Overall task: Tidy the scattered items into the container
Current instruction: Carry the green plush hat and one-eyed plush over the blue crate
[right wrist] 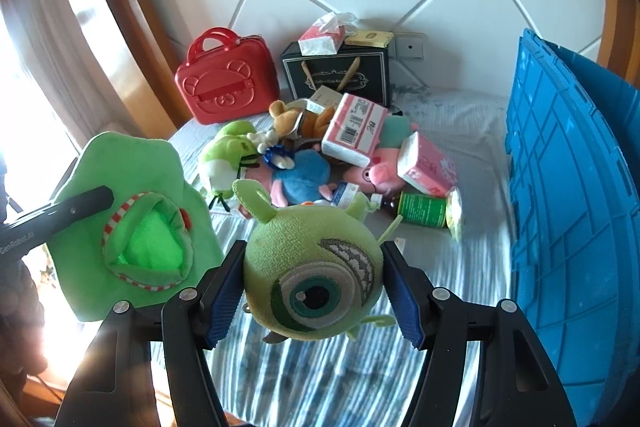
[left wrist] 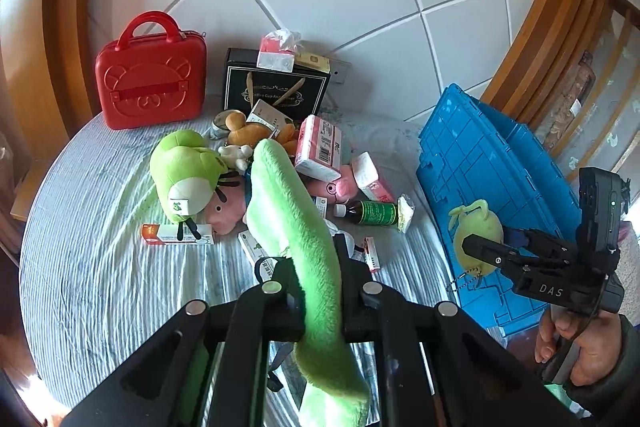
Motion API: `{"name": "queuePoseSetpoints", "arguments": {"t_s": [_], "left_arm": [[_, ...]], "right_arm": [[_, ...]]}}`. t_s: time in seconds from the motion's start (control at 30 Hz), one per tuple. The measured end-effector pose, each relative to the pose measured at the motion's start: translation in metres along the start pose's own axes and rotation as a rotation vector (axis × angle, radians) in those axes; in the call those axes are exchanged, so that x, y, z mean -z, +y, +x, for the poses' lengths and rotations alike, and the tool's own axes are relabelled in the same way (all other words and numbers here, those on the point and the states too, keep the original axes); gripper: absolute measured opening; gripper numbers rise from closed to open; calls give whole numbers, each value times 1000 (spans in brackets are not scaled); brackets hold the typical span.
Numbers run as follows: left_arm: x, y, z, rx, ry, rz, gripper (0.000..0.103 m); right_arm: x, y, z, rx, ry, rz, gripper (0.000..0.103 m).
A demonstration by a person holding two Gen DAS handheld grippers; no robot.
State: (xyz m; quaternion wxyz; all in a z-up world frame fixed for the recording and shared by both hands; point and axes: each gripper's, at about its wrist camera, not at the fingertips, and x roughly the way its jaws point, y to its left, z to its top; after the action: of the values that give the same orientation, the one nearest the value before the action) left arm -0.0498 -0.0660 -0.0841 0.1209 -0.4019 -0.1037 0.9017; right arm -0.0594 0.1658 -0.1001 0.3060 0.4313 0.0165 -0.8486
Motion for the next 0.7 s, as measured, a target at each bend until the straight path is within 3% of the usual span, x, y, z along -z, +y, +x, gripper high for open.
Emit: {"name": "queuePoseSetpoints", "arguments": {"t_s": [0.7], "left_arm": [[-68, -80, -34, 18, -121, 89, 9]], "right_arm": [[-42, -32, -81, -90, -133, -3, 65]]}}
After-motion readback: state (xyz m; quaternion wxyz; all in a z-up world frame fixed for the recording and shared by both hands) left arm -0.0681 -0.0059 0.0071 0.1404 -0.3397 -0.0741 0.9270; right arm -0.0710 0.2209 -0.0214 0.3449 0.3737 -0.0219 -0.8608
